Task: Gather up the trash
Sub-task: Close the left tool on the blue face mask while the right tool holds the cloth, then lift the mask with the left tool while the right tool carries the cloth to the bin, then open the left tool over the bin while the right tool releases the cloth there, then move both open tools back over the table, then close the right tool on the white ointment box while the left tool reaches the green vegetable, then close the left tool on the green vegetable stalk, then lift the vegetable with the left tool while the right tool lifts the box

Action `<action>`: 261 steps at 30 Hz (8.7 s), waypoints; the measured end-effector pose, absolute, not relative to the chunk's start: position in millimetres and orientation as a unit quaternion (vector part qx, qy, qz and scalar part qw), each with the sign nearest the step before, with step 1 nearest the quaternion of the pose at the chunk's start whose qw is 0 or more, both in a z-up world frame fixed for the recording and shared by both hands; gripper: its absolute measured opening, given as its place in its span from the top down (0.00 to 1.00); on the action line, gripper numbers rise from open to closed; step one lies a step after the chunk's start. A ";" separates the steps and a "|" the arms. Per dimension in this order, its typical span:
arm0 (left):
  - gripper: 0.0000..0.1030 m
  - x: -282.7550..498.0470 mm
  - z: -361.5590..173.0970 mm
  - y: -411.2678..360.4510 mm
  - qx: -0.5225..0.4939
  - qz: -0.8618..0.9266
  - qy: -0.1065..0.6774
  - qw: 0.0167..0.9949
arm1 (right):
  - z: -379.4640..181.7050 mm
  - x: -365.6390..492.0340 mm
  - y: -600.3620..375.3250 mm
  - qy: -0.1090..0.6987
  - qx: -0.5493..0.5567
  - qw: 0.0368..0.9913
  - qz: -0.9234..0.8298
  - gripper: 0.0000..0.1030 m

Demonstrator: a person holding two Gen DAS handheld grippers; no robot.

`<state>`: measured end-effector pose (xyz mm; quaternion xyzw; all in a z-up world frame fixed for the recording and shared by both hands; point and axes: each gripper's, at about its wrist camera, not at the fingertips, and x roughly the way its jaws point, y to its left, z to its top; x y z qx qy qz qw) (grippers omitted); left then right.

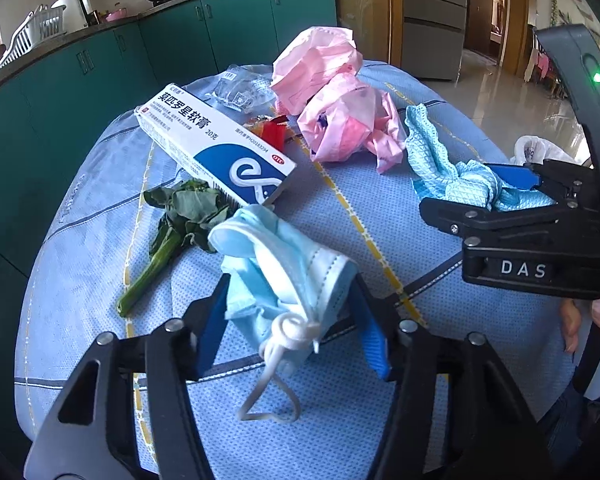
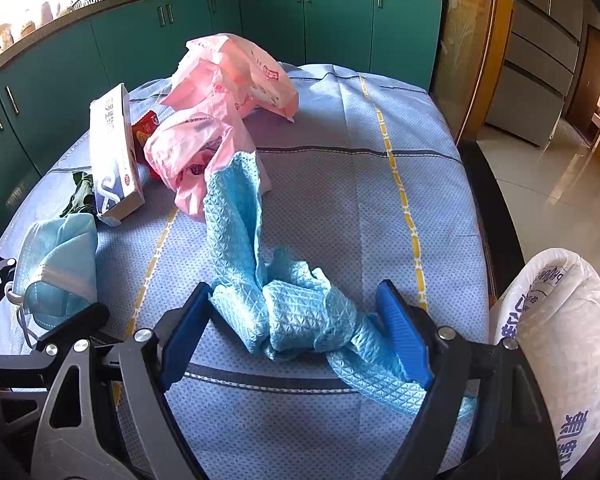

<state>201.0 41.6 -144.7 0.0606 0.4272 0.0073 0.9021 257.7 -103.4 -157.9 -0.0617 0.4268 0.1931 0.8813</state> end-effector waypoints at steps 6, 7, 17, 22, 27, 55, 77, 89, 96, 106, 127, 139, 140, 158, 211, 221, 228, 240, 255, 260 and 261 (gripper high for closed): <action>0.56 199.8 -142.8 41.9 0.062 0.004 0.425 0.903 | -158.1 258.1 -103.3 0.425 -0.061 0.882 0.196 0.19; 0.58 200.3 -142.8 40.3 0.062 0.003 0.424 0.904 | -157.9 257.7 -103.3 0.424 -0.060 0.882 0.198 0.19; 0.67 192.9 -130.4 42.0 0.047 0.008 0.394 0.918 | -150.2 253.7 -108.5 0.414 -0.039 0.884 0.214 0.47; 0.70 188.8 -120.9 44.1 0.034 0.001 0.372 0.928 | -142.8 245.9 -112.0 0.404 -0.046 0.885 0.224 0.52; 0.69 188.0 -123.8 39.8 0.039 -0.005 0.374 0.927 | -141.7 242.2 -116.9 0.401 -0.048 0.887 0.223 0.52; 0.74 186.5 -124.2 54.9 0.016 0.017 0.368 0.929 | -138.7 238.7 -125.6 0.385 -0.043 0.896 0.217 0.54; 0.74 179.7 -89.2 7.4 -0.014 -0.043 0.304 0.951 | -99.6 215.4 -224.8 0.302 0.019 0.942 0.146 0.54; 0.74 186.1 -96.3 -114.1 0.064 -0.110 0.292 0.948 | -108.1 194.4 -356.8 0.301 0.116 0.946 0.029 0.53; 0.74 199.0 -101.3 -199.6 0.131 -0.197 0.264 0.935 | -115.8 189.8 -395.1 0.302 0.157 0.940 0.004 0.53; 0.70 213.7 -129.7 -249.8 0.139 -0.242 0.285 0.917 | -134.7 192.6 -393.0 0.334 0.120 0.934 -0.030 0.53; 0.34 197.6 -117.4 -211.5 0.141 -0.202 0.258 0.934 | -130.5 198.7 -392.0 0.328 0.125 0.935 -0.046 0.29; 0.31 190.0 -102.0 -158.0 0.164 -0.140 0.243 0.946 | -117.2 225.7 -336.7 0.322 0.123 0.939 0.006 0.25; 0.31 191.0 -101.5 -150.6 0.164 -0.132 0.244 0.947 | -116.0 228.3 -331.0 0.322 0.122 0.939 0.012 0.24; 0.26 217.9 -75.9 183.3 -0.101 0.211 0.324 0.917 | -106.1 262.9 -82.7 0.347 0.005 0.890 0.295 0.22; 0.72 253.6 -133.4 121.0 -0.025 0.027 0.431 0.901 | -144.3 274.1 -106.0 0.429 0.023 0.872 0.233 0.28; 0.69 245.2 -126.3 106.4 -0.030 -0.036 0.432 0.901 | -124.5 260.6 -111.8 0.437 -0.030 0.853 0.284 0.49; 0.54 245.7 -130.0 103.6 -0.030 -0.036 0.440 0.897 | -132.5 262.1 -118.9 0.450 -0.051 0.849 0.271 0.36; 0.39 253.8 -143.0 93.4 -0.011 -0.018 0.452 0.892 | -141.7 259.3 -95.4 0.427 -0.097 0.873 0.213 0.19; 0.69 252.8 -145.1 80.9 0.014 -0.027 0.448 0.894 | -156.1 260.4 -81.5 0.442 -0.087 0.863 0.227 0.22; 0.75 250.5 -140.9 85.2 0.005 -0.016 0.439 0.898 | -152.2 258.4 -82.5 0.438 -0.075 0.864 0.237 0.50; 0.75 249.9 -138.9 86.9 0.000 -0.014 0.435 0.900 | -151.5 258.4 -84.2 0.438 -0.066 0.863 0.242 0.50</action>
